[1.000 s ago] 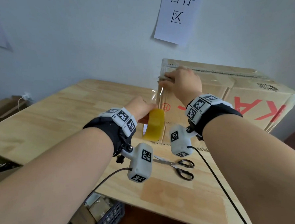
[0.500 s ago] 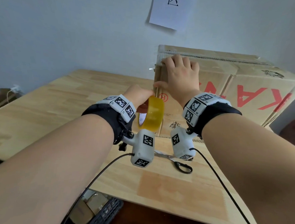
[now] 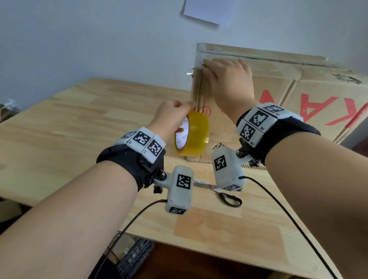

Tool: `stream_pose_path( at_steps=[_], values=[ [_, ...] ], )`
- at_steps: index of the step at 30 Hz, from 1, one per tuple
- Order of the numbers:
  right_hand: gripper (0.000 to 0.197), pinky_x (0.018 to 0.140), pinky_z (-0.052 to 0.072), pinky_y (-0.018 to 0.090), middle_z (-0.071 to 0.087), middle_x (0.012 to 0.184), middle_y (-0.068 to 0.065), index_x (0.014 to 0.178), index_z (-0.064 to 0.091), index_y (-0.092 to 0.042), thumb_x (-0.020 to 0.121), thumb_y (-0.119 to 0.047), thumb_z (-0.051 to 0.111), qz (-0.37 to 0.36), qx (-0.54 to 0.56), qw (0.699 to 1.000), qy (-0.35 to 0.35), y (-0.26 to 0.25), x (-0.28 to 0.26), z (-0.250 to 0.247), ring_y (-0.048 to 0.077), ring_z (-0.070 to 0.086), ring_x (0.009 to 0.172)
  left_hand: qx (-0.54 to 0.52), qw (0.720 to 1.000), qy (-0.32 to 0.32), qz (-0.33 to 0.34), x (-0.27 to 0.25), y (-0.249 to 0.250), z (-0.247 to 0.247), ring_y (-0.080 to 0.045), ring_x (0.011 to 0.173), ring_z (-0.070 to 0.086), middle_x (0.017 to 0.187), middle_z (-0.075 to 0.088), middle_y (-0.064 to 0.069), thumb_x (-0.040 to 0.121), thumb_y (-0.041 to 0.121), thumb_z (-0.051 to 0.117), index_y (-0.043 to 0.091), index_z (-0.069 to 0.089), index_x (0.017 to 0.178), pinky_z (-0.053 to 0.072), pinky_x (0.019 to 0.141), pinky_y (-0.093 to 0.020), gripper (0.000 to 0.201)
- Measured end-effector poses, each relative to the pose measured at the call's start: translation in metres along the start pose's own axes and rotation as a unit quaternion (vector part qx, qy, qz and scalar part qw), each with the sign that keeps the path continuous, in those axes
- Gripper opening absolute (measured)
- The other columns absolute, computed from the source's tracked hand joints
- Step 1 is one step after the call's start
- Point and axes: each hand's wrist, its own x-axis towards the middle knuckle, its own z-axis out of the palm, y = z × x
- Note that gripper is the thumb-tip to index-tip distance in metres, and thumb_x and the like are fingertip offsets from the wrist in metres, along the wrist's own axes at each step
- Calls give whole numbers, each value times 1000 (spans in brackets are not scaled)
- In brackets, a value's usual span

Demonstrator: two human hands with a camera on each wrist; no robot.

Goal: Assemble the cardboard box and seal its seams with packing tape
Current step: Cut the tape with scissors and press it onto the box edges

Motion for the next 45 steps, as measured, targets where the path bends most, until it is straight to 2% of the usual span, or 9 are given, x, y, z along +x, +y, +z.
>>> stream_pose_path(
  at_steps=[5,10,14,16,19,24,30,34,45],
  values=[
    [37,85,43,47,60,110,19,113,61,-4,83,-9,40,-65,1,992,109,8,-56,11,38,56,97,-51,998,30,33,-9,-9,4,-14,83,58,87,58,2,84,52,58,17,59,98,52,85,-37,38],
    [33,85,49,33,60,118,7,112,63,-14,91,-6,40,139,46,947,-285,33,-108,29,25,58,99,-63,992,59,90,-19,-23,18,-15,104,56,116,55,-4,79,59,57,18,54,109,48,88,-29,50],
    [28,90,51,33,62,120,11,114,66,-5,94,-7,46,125,-54,868,-477,48,-145,62,26,62,106,-95,984,99,117,-23,-36,28,-14,110,52,123,47,-6,85,51,54,17,53,109,44,95,-25,41],
    [19,73,52,33,65,92,13,92,66,-3,93,-7,48,114,-102,841,-519,51,-161,75,25,65,81,-97,979,125,128,-24,-44,29,-10,103,51,118,48,-7,92,42,52,13,54,107,41,86,-11,33],
    [18,53,40,27,48,63,4,73,56,-4,90,-3,48,116,-121,836,-522,54,-168,86,17,44,52,-100,979,122,126,-22,-53,29,-8,95,52,109,53,-5,95,35,52,16,53,99,41,78,-8,19],
    [48,56,48,32,62,97,12,118,48,0,78,-15,71,131,-49,849,-510,53,-163,86,27,61,76,-68,983,112,128,-15,-59,33,-15,102,54,116,54,-10,89,39,56,18,54,102,44,86,-19,25],
    [58,77,49,37,44,121,10,133,39,-17,84,-39,62,134,-38,839,-526,43,-167,80,30,55,95,1,979,127,162,-17,-62,34,-10,99,46,116,46,-5,90,33,58,10,53,116,36,76,-2,36],
    [67,56,38,28,42,118,9,136,38,-22,76,-20,68,92,-86,829,-545,37,-173,74,27,52,83,46,976,133,165,-22,-68,35,-11,101,46,118,45,-5,90,25,58,11,49,122,43,87,-20,37],
    [47,81,42,28,52,131,9,134,52,-10,88,-12,60,62,-61,865,-495,44,-145,39,27,53,115,49,982,113,146,-28,-58,29,-20,105,52,112,50,-1,85,52,49,13,52,114,45,94,-40,48]
  ],
)
